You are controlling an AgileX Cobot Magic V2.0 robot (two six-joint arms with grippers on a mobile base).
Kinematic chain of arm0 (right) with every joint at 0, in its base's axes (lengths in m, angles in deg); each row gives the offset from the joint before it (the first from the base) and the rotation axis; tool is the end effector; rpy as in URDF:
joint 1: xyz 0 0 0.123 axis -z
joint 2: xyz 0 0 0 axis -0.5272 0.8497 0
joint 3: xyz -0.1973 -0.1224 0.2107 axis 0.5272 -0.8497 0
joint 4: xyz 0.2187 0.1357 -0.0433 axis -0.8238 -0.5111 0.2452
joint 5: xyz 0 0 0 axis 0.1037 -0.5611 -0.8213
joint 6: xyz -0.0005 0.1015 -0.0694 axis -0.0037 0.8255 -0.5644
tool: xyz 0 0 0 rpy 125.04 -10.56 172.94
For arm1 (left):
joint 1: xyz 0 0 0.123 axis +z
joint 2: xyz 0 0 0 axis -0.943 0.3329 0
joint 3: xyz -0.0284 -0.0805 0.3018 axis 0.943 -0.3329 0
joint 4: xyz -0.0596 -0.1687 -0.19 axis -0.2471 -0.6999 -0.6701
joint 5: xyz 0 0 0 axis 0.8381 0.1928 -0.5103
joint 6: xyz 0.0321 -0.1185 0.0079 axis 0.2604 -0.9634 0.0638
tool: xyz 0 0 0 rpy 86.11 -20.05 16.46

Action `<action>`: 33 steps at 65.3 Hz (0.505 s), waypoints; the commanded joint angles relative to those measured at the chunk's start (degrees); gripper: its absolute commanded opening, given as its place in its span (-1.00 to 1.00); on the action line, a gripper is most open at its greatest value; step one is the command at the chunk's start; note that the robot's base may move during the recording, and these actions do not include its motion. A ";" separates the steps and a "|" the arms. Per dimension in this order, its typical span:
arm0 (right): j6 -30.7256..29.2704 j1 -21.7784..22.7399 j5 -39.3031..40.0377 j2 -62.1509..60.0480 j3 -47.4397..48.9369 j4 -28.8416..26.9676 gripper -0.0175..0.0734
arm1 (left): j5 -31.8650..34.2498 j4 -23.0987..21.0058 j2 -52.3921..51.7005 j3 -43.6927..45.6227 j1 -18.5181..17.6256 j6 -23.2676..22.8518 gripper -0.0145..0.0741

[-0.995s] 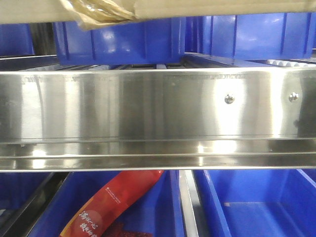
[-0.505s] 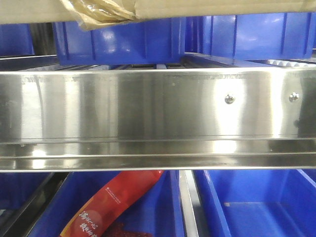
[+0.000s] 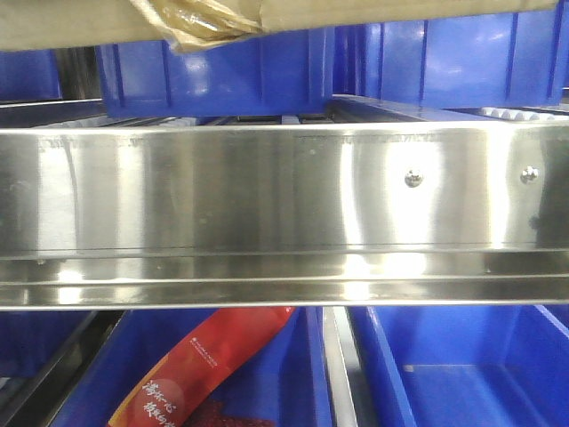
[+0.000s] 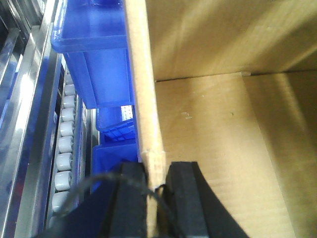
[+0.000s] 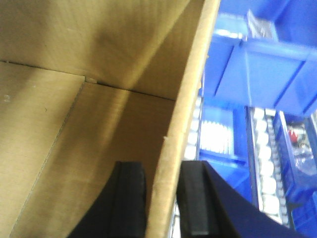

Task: Grab carton from right shelf to conveyor
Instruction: 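Lift the carton with both grippers and pull it off the shelf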

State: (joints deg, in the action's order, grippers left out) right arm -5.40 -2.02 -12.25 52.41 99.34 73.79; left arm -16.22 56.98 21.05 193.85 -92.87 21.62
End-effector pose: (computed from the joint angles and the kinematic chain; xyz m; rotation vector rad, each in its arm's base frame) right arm 0.2917 0.1579 0.5259 -0.3540 2.1306 0.1335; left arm 0.3126 -0.0987 0.5303 0.0495 2.1874 -0.1031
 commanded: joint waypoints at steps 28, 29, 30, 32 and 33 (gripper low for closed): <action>0.27 -0.48 6.45 -0.24 -0.04 -1.95 -0.76 | 2.84 -5.35 -0.59 0.17 -1.44 -0.25 -0.71; 0.27 -0.48 6.45 -0.24 -0.04 -1.95 -0.76 | 2.84 -5.35 -0.59 0.17 -1.44 -0.25 -0.71; 0.27 -0.48 6.45 -0.24 -0.04 -1.95 -0.76 | 2.84 -5.35 -0.59 0.17 -1.44 -0.25 -0.71; 0.27 -0.48 6.45 -0.24 -0.04 -1.95 -0.76 | 2.84 -5.35 -0.59 0.17 -1.44 -0.25 -0.71; 0.27 -0.48 6.45 -0.24 -0.04 -1.95 -0.76 | 2.84 -5.35 -0.59 0.17 -1.44 -0.25 -0.71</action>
State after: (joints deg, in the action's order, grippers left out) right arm -5.53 -2.02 -11.81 52.41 99.34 73.93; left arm -16.22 57.08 21.05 193.85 -92.87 21.52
